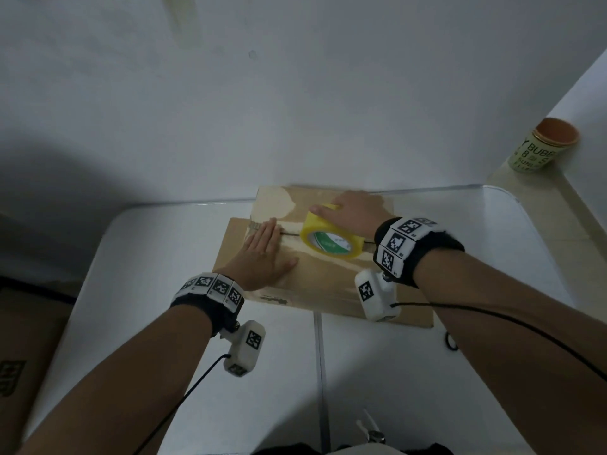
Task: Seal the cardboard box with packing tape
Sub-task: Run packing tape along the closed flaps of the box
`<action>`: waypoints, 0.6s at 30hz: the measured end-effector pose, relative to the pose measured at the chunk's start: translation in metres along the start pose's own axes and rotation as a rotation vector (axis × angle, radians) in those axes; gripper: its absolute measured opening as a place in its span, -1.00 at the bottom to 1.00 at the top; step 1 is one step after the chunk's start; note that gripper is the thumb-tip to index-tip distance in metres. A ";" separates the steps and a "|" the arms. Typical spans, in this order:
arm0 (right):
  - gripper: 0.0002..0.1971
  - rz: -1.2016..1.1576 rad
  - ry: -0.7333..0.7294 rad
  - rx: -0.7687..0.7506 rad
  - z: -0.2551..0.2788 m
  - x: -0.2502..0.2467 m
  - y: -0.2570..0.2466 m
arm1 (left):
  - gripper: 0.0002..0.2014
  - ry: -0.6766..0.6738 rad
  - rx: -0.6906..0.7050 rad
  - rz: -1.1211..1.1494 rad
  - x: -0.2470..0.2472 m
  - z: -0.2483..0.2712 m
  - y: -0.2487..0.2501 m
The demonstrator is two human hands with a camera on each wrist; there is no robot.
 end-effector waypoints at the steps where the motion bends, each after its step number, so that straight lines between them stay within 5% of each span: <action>1: -0.39 -0.012 -0.024 -0.016 -0.002 0.003 -0.005 | 0.16 0.019 0.008 -0.011 -0.002 0.004 -0.006; 8: -0.45 -0.113 -0.163 -0.169 -0.010 0.035 -0.067 | -0.01 0.013 -0.065 0.004 -0.009 0.040 -0.083; 10: -0.49 -0.150 -0.173 -0.179 -0.015 0.040 -0.074 | -0.21 -0.079 -0.043 0.100 -0.006 0.042 -0.093; 12: -0.51 -0.191 -0.169 -0.175 -0.019 0.042 -0.075 | -0.42 -0.018 0.040 0.110 -0.017 0.042 -0.081; 18: -0.44 -0.246 -0.163 -0.146 -0.026 0.044 -0.071 | -0.42 0.213 -0.294 0.154 -0.027 0.014 -0.084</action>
Point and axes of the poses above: each hand's wrist, its own z-axis away from the middle knuckle, its own x-axis out of the palm, y = z × x, the point moved 8 cm from there along -z, towards the middle knuckle, and after that the axes turned 6 degrees about -y, right-handed, at the moved point
